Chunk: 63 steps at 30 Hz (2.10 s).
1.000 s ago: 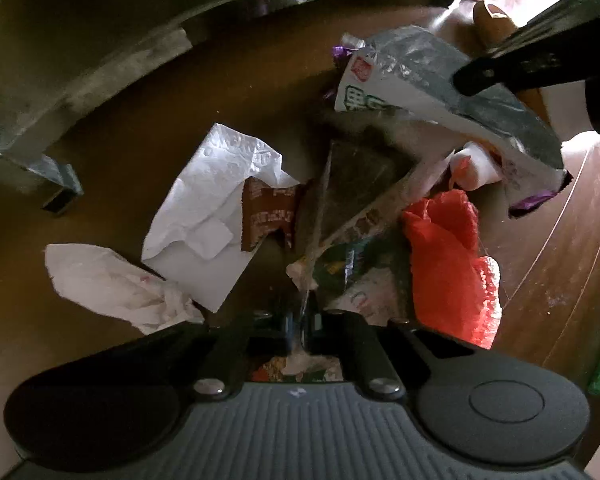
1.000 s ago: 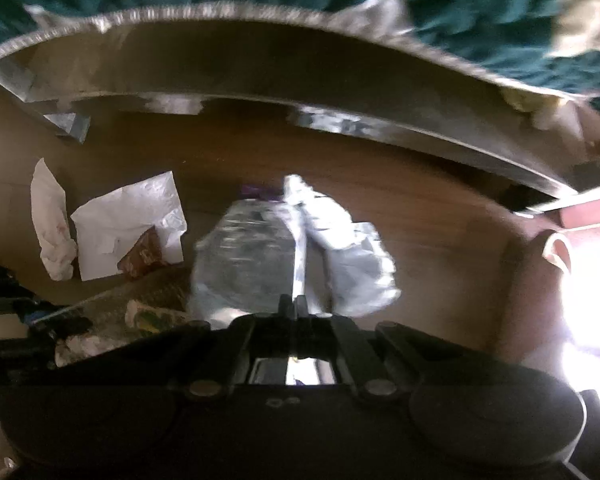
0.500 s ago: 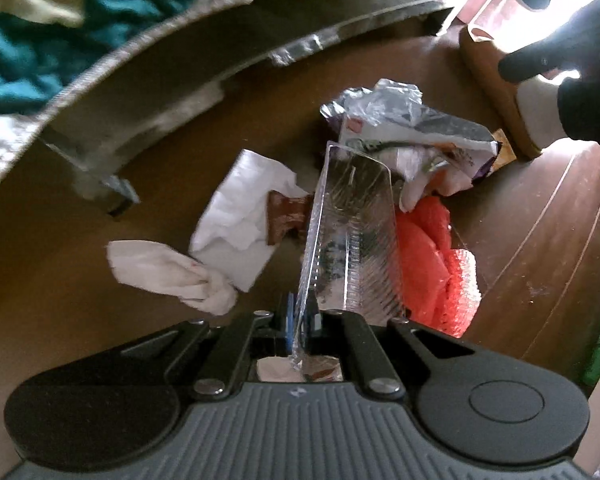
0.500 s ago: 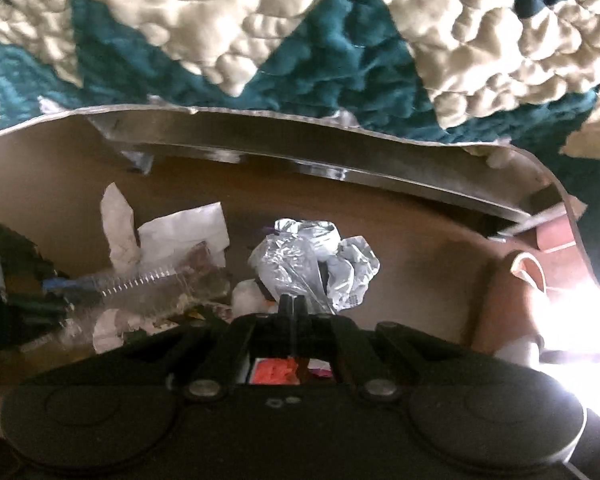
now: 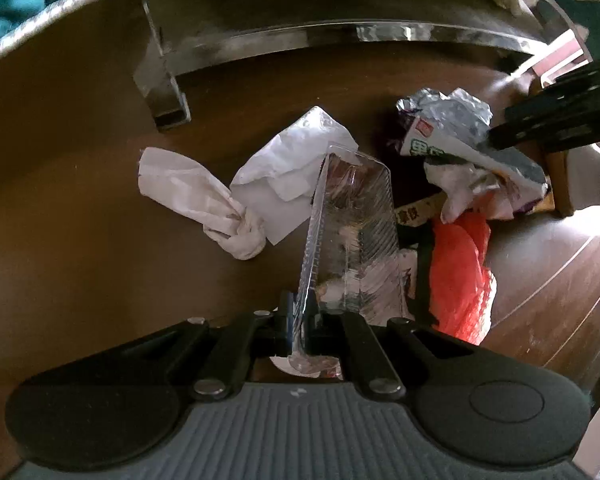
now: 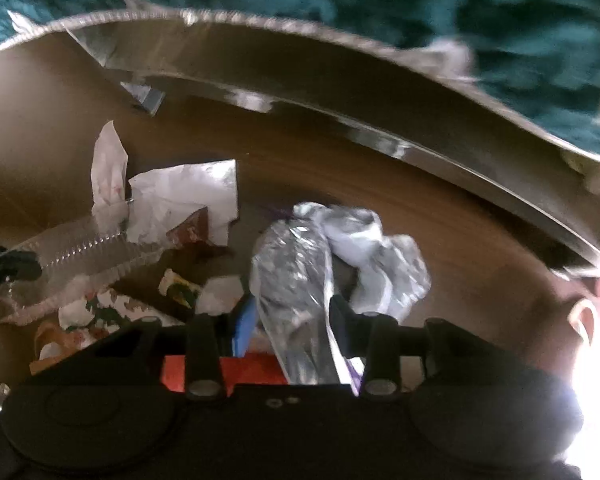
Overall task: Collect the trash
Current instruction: 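Close the left tool on the clear tray while the right tool grasps the foil snack wrapper, then carry the clear tray and foil wrapper up to the teal bin with both tools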
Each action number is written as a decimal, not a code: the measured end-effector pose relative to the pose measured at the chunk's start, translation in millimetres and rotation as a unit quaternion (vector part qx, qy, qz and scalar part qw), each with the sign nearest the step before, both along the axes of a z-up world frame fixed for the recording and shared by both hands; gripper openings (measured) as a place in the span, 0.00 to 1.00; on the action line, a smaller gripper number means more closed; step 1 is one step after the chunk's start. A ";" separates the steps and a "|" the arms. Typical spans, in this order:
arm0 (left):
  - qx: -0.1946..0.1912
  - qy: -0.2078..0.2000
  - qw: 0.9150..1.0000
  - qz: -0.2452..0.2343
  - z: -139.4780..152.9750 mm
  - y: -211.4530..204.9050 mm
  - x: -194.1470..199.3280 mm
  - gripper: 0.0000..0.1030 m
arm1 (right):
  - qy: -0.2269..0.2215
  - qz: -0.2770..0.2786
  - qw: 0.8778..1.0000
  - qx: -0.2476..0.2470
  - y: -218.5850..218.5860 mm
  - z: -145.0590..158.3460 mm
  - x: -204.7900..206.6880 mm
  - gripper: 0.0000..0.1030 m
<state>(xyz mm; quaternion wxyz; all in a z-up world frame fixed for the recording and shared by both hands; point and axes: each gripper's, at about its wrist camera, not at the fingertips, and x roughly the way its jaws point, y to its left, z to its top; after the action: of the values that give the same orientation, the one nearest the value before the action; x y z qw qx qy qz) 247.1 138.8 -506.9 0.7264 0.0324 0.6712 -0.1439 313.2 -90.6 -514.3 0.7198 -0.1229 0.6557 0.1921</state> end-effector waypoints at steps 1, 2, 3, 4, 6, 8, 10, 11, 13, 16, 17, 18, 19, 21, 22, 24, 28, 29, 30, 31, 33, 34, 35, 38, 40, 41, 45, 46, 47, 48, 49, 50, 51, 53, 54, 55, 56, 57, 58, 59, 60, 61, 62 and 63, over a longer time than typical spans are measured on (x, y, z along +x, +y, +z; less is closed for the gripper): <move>-0.002 0.001 1.000 0.004 -0.7 -0.2 0.8 0.04 | 0.001 0.004 1.000 0.002 6.3 -6.5 2.1 0.38; -0.004 0.000 1.000 0.008 -1.0 -0.7 1.4 0.04 | 0.004 0.007 1.000 0.005 13.0 -12.9 4.2 0.38; -0.007 -0.002 1.000 0.011 -0.6 -0.6 1.8 0.04 | 0.006 0.010 1.000 0.007 19.1 -17.9 5.5 0.38; -0.010 -0.001 1.000 0.012 -0.2 -1.1 2.8 0.04 | 0.008 0.016 1.000 0.006 25.0 -22.0 5.7 0.38; -0.015 -0.003 1.000 0.014 0.6 -1.5 4.2 0.04 | 0.011 0.030 0.999 -0.001 35.4 -31.8 4.3 0.38; -0.018 -0.003 1.000 0.016 -0.1 -2.4 6.2 0.04 | 0.012 0.044 0.999 -0.009 43.0 -41.3 3.9 0.35; -0.018 -0.001 1.000 0.020 -0.7 -2.0 7.0 0.04 | 0.013 0.036 0.999 -0.024 45.5 -50.5 7.6 0.35; -0.020 -0.001 1.000 0.022 -1.2 -1.2 6.7 0.04 | 0.018 0.025 0.999 -0.024 44.7 -53.8 11.4 0.33; -0.019 0.000 1.000 0.023 -2.5 -1.4 6.7 0.04 | 0.032 -0.007 0.999 -0.027 41.5 -62.5 18.5 0.23; -0.019 0.001 1.000 0.023 -3.8 -2.6 6.9 0.04 | 0.049 -0.033 0.998 -0.027 38.1 -72.0 21.5 0.04; -0.020 0.001 1.000 0.021 -4.0 -3.0 7.2 0.04 | 0.049 -0.034 0.998 -0.023 37.8 -72.3 20.5 0.00; -0.021 0.001 1.000 0.019 -4.0 -3.7 7.4 0.04 | 0.043 -0.029 0.998 -0.022 37.9 -71.1 18.4 0.00; -0.022 0.001 1.000 0.017 -4.2 -3.8 7.2 0.04 | 0.029 -0.022 0.999 -0.024 38.4 -67.6 15.7 0.00; -0.021 0.000 1.000 0.015 -4.4 -4.5 6.9 0.04 | 0.014 -0.013 1.000 -0.023 37.2 -57.9 13.3 0.00; -0.020 0.001 1.000 0.015 -4.1 -4.5 7.0 0.04 | 0.007 -0.011 1.000 -0.019 35.1 -50.9 11.1 0.00; -0.021 0.000 1.000 0.015 -2.7 -4.0 7.3 0.04 | -0.004 -0.013 1.000 -0.013 29.2 -35.5 7.4 0.00; -0.020 -0.017 1.000 -0.003 10.8 -5.7 7.5 0.04 | -0.036 -0.013 0.999 -0.004 16.5 4.8 -3.8 0.00; -0.020 -0.026 0.999 -0.010 16.9 -6.4 7.6 0.04 | -0.044 -0.017 0.999 0.002 12.2 17.3 -7.0 0.00; -0.021 -0.036 0.999 -0.018 24.3 -6.5 8.0 0.04 | -0.051 -0.020 0.998 0.007 9.0 28.5 -9.6 0.00; -0.022 -0.041 0.999 -0.023 30.1 -6.6 8.7 0.04 | -0.058 -0.023 0.998 0.012 5.4 40.2 -12.6 0.00; -0.023 -0.058 0.997 -0.041 47.6 -7.1 11.0 0.04 | -0.068 -0.033 0.997 0.024 -2.2 67.2 -19.0 0.00; -0.025 -0.066 0.996 -0.049 57.1 -7.9 12.1 0.04 | -0.075 -0.037 0.996 0.031 -5.6 82.5 -22.9 0.00; -0.027 -0.076 0.995 -0.058 68.1 -9.4 13.4 0.04 | -0.081 -0.040 0.995 0.037 -8.5 95.8 -25.5 0.00; -0.028 -0.108 0.990 -0.082 106.7 -13.2 17.5 0.04 | -0.099 -0.046 0.992 0.055 -14.4 139.8 -36.1 0.00; -0.029 -0.130 0.986 -0.095 136.3 -15.5 19.1 0.04 | -0.113 -0.047 0.990 0.068 -17.0 169.9 -43.1 0.00; -0.027 -0.144 0.984 -0.101 151.6 -16.8 19.5 0.04 | -0.120 -0.048 0.989 0.074 -18.3 185.1 -47.0 0.00; -0.021 -0.192 0.975 -0.113 217.0 -22.6 17.3 0.04 | -0.158 -0.047 0.981 0.098 -24.3 247.0 -63.2 0.00; -0.019 -0.204 0.972 -0.114 234.2 -24.4 14.9 0.04 | -0.167 -0.049 0.979 0.106 -25.4 264.0 -67.0 0.00; -0.019 -0.214 0.970 -0.114 249.6 -26.2 12.2 0.04 | -0.175 -0.049 0.977 0.113 -27.1 277.0 -70.3 0.00; -0.019 -0.223 0.968 -0.112 263.3 -29.1 8.4 0.04 | -0.184 -0.049 0.974 0.122 -30.5 293.8 -73.4 0.00; -0.019 -0.230 0.967 -0.109 276.5 -31.6 4.4 0.04 | -0.193 -0.049 0.971 0.129 -30.7 307.5 -77.1 0.00; -0.018 -0.240 0.965 -0.105 290.6 -32.9 -1.3 0.04 | -0.202 -0.048 0.968 0.138 -31.4 321.5 -82.1 0.00; -0.018 -0.252 0.962 -0.101 307.0 -35.1 -8.1 0.04 | -0.211 -0.047 0.965 0.145 -30.4 334.8 -87.2 0.00; -0.019 -0.268 0.959 -0.091 331.7 -37.7 -18.5 0.04 | -0.234 -0.042 0.959 0.155 -28.1 362.9 -95.1 0.00; -0.018 -0.277 0.957 -0.085 346.7 -39.5 -25.5 0.04 | -0.243 -0.039 0.956 0.162 -28.3 374.9 -99.4 0.00; -0.017 -0.285 0.955 -0.081 356.7 -40.9 -29.6 0.04 | -0.255 -0.036 0.952 0.168 -28.4 389.3 -102.9 0.00; -0.014 -0.292 0.953 -0.076 367.9 -42.3 -34.4 0.04 | -0.268 -0.033 0.948 0.171 -27.3 400.9 -106.2 0.00; -0.013 -0.298 0.952 -0.072 379.6 -44.7 -39.3 0.04 | -0.279 -0.029 0.944 0.176 -28.3 411.9 -107.9 0.00; -0.010 -0.307 0.949 -0.068 391.4 -47.2 -44.1 0.04 | -0.292 -0.025 0.939 0.181 -28.7 426.1 -110.6 0.00; -0.007 -0.314 0.947 -0.066 398.7 -50.8 -47.2 0.04 | -0.307 -0.020 0.933 0.186 -28.9 438.9 -113.2 0.00; -0.004 -0.321 0.945 -0.061 409.9 -52.5 -50.8 0.04 | -0.323 -0.014 0.927 0.189 -28.9 451.7 -115.5 0.00; -0.004 -0.328 0.943 -0.054 422.0 -54.0 -53.3 0.04 | -0.338 -0.010 0.922 0.190 -29.5 463.1 -117.5 0.00; -0.003 -0.333 0.942 -0.049 431.2 -55.0 -54.3 0.04 | -0.353 -0.007 0.915 0.194 -31.1 477.7 -119.7 0.00; 0.000 -0.341 0.939 -0.042 443.1 -56.8 -55.1 0.04 | -0.365 -0.005 0.910 0.197 -32.1 487.1 -119.7 0.00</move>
<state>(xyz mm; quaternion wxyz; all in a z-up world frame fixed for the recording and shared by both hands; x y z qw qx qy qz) 192.0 82.0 -63.7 0.9052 0.1074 0.3809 -0.1548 193.6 -122.8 -27.2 0.9194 -0.0367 0.2965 0.2558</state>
